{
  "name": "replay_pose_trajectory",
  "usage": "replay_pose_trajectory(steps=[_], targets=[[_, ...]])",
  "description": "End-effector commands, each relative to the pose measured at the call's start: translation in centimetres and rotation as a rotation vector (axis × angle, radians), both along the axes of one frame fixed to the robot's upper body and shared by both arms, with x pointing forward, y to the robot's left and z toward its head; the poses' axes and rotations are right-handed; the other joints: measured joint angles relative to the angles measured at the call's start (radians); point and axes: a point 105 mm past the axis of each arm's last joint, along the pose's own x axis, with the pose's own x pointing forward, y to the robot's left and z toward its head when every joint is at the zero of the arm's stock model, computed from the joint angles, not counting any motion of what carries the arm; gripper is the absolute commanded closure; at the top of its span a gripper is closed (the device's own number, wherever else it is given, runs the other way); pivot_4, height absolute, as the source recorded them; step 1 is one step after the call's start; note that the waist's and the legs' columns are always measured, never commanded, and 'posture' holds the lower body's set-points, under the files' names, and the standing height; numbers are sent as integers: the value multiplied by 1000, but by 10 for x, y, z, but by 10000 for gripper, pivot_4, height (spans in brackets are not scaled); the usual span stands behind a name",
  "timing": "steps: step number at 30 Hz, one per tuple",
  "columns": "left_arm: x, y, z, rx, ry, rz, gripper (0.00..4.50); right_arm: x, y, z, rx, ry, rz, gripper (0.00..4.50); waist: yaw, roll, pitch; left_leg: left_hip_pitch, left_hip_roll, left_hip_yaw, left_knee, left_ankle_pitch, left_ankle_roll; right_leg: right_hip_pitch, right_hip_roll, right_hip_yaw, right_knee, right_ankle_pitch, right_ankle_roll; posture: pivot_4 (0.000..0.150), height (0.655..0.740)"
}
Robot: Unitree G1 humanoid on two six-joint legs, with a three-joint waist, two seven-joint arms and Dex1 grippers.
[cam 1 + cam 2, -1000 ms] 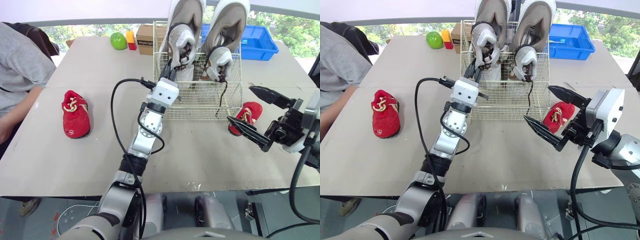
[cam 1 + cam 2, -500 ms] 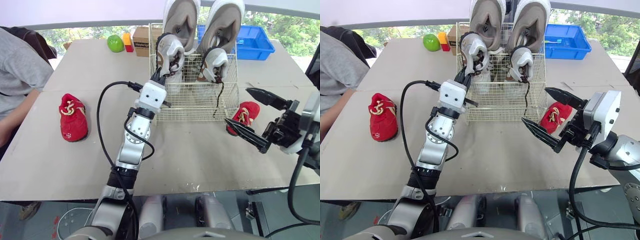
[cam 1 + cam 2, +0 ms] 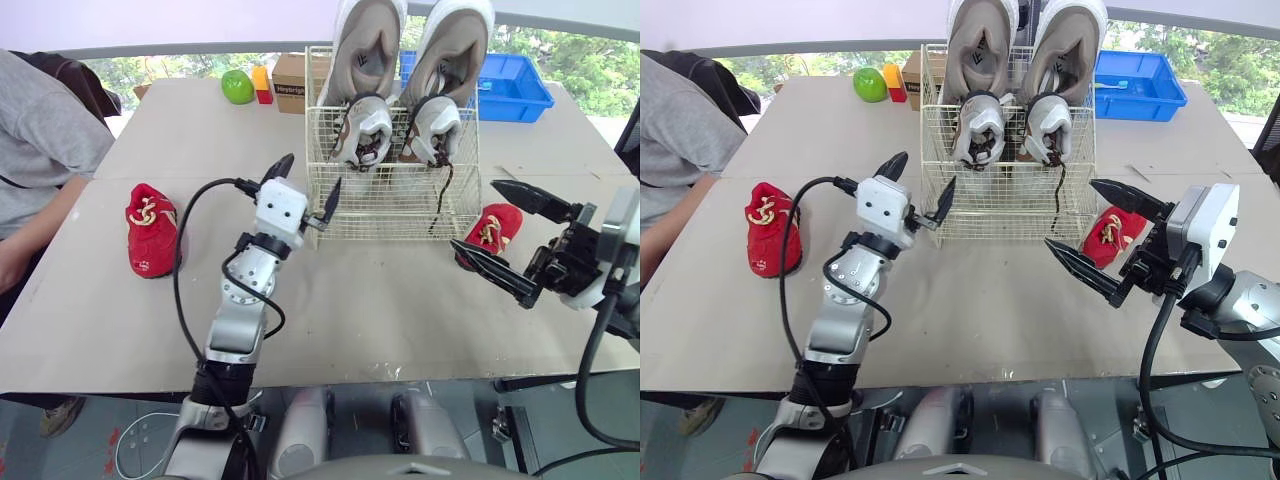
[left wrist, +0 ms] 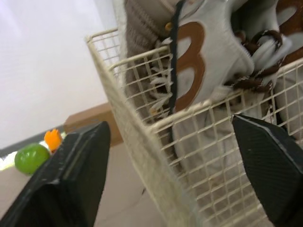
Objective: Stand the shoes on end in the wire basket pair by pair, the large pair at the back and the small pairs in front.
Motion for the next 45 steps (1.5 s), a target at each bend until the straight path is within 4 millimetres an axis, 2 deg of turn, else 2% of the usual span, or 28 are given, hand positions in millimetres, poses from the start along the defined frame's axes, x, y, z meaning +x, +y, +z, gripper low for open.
replay_pose_trajectory(steps=[1, 6, 9, 12, 14, 16, 22, 27, 32, 35, 38, 45], targets=[[-12, 6, 12, -30, 4, -59, 524, -4, 2, 5, -11, -35, 4, 0, 0, 0, 0, 0, 0, 0, 0, 0, 0, 0, 0, 0, 0, 0, 0, 1500, 7400], [-37, -3, 16, -118, 102, -302, 524, 7, -6, -9, -77, 38, -73, 0, 3, 0, 0, -1, 2, 0, 0, 0, 0, 0, -1, 0, -1, 0, 0, 1500, 7400], [-66, -21, 8, -150, 246, -545, 524, 23, -21, -24, -145, 110, -220, 0, -1, 0, 0, -1, 2, 0, 0, 0, 0, 0, -2, 0, -1, 0, 0, 1500, 7400], [-88, -28, 1, -120, 401, -687, 524, 37, -46, -46, -231, 260, -416, 0, 0, 0, 1, -1, 2, 1, -1, 0, 0, -2, -3, 0, -1, 0, 0, 1500, 7400], [-102, -31, -2, -98, 486, -759, 524, 42, -57, -58, -231, 337, -485, 0, 0, 0, 1, -1, 2, 0, -1, 0, 0, -2, -3, 0, 0, 0, -1, 1500, 7400], [-119, -33, -1, -72, 545, -818, 524, 46, -58, -67, -177, 414, -544, 0, -1, 0, 1, -1, 2, 0, -1, 0, 0, -2, -3, 0, -1, 0, -1, 1500, 7400], [-139, -46, 16, -56, 531, -803, 524, 63, -51, -93, -29, 501, -834, 0, -1, 1, 1, -2, 2, 1, -2, 0, 0, -3, -2, 1, -1, -1, 0, 1500, 7400], [-150, -49, 14, -69, 541, -784, 524, 68, -30, -101, 94, 560, -928, 0, -3, 1, 1, -2, 1, 1, -3, 0, 0, -4, -2, 2, -2, -1, 0, 1500, 7400], [-149, -43, 10, -52, 558, -778, 524, 72, -32, -106, 111, 551, -1052, 0, -4, 1, 1, -2, 1, 1, -3, 0, 0, -4, -2, 1, -2, -1, 0, 1500, 7400], [-148, -43, 13, -45, 551, -783, 524, 73, -44, -104, 135, 523, -1112, 0, -3, 2, 2, -2, 1, 1, -3, 0, 0, -4, -3, 1, -3, -1, 0, 1500, 7400], [-147, -45, 16, -36, 545, -791, 0, 71, -52, -105, 120, 514, -1140, 8201, -2, 2, 2, -2, 1, 1, -4, 0, 0, -4, -3, 0, -4, -1, 0, 1500, 7400], [-142, -52, 22, -30, 528, -805, 0, 70, -54, -112, 103, 528, -1136, 40394, -1, 2, 2, -2, 1, 1, -5, 0, 0, -4, -3, 0, -4, -1, 0, 1500, 7400]])
